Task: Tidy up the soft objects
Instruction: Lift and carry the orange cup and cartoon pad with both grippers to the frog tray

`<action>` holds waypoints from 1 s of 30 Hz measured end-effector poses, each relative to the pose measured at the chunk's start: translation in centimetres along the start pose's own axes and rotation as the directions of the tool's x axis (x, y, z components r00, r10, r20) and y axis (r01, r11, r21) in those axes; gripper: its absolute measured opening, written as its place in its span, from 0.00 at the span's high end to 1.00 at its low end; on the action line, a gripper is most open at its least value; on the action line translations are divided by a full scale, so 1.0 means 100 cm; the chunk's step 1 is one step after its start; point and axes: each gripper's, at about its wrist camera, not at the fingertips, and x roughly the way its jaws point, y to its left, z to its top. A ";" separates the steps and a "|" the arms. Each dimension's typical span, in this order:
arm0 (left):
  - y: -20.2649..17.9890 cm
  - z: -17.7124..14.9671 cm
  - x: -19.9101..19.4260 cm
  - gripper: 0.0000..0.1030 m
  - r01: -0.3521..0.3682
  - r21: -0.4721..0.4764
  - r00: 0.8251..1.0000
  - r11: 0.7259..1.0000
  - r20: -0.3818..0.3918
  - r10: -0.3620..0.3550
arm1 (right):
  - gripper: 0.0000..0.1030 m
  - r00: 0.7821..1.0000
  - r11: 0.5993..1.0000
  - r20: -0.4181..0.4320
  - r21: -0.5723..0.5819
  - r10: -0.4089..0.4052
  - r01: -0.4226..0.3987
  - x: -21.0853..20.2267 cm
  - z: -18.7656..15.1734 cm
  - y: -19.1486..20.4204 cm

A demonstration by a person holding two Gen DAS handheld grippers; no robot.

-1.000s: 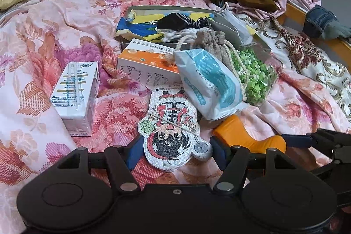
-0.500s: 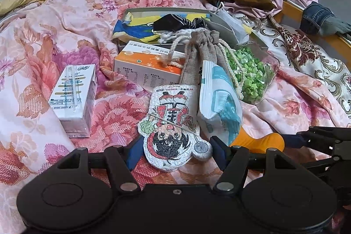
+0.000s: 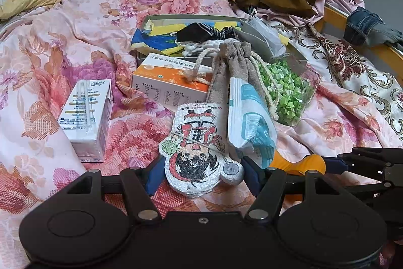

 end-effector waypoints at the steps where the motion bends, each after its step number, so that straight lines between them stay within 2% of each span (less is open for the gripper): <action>1: 0.001 0.000 0.000 0.35 0.000 -0.003 1.000 1.000 0.005 0.000 | 0.56 1.000 1.000 0.006 0.001 -0.001 0.001 -0.001 0.000 0.000; 15: 0.003 0.004 -0.011 0.36 0.009 -0.048 0.996 0.999 0.088 -0.005 | 0.57 0.993 1.000 0.119 0.007 -0.004 0.003 -0.015 0.005 -0.002; 30: 0.006 0.006 -0.021 0.35 0.005 -0.056 0.991 0.998 0.133 0.003 | 0.58 0.980 0.999 0.200 0.049 -0.002 -0.008 -0.031 0.011 -0.005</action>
